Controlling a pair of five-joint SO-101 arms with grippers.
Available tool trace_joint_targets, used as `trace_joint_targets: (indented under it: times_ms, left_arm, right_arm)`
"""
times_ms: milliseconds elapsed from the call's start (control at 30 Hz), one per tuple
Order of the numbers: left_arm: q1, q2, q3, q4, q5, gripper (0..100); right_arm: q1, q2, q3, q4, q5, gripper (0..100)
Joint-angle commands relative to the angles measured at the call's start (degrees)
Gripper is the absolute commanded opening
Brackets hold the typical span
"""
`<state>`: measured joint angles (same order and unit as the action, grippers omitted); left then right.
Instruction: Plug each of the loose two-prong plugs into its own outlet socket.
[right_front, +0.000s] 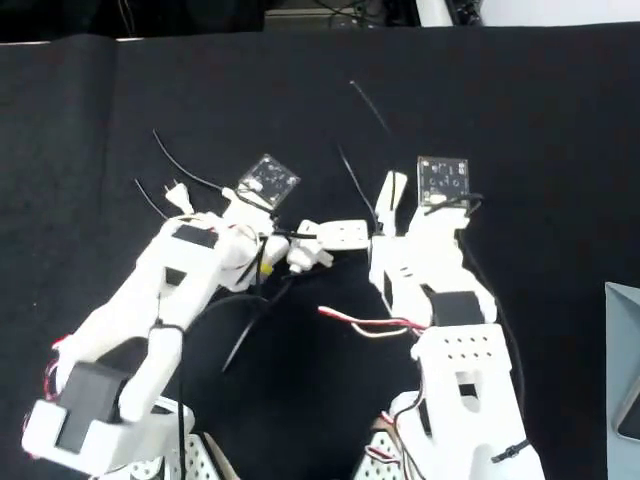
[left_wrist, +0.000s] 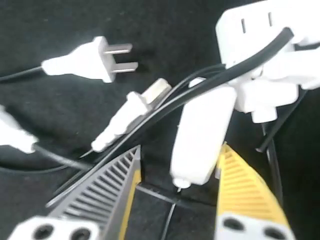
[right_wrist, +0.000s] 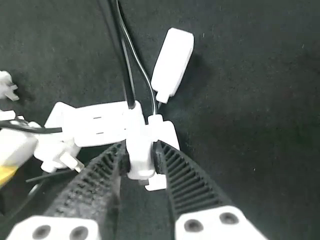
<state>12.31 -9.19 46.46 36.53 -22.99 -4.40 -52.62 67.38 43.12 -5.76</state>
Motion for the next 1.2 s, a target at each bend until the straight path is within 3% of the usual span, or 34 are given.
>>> trace_joint_targets:
  times_ms: [0, 200, 367, 833, 1167]
  left_arm:
    - [1.63, 1.58, -3.65, -1.58, 0.00, 20]
    - [3.91, 1.58, -4.09, -1.32, 0.00, 2]
    - [3.56, -5.36, -3.38, -0.35, 0.09, 3]
    - [4.00, -39.21, -6.20, 19.16, 6.24, 3]
    - [4.09, -45.36, -5.32, 36.40, 8.00, 3]
  right_arm:
    - [0.70, -1.19, -0.48, -0.97, -0.53, 1.1]
    - [0.70, -1.19, -0.48, -0.88, -0.53, 1.1]
    - [0.70, -1.19, 0.04, -0.97, -0.53, 1.1]
    - [0.70, -1.19, 0.04, -0.79, -0.53, 1.1]
    - [0.79, -1.19, 0.13, -0.79, -0.53, 1.1]
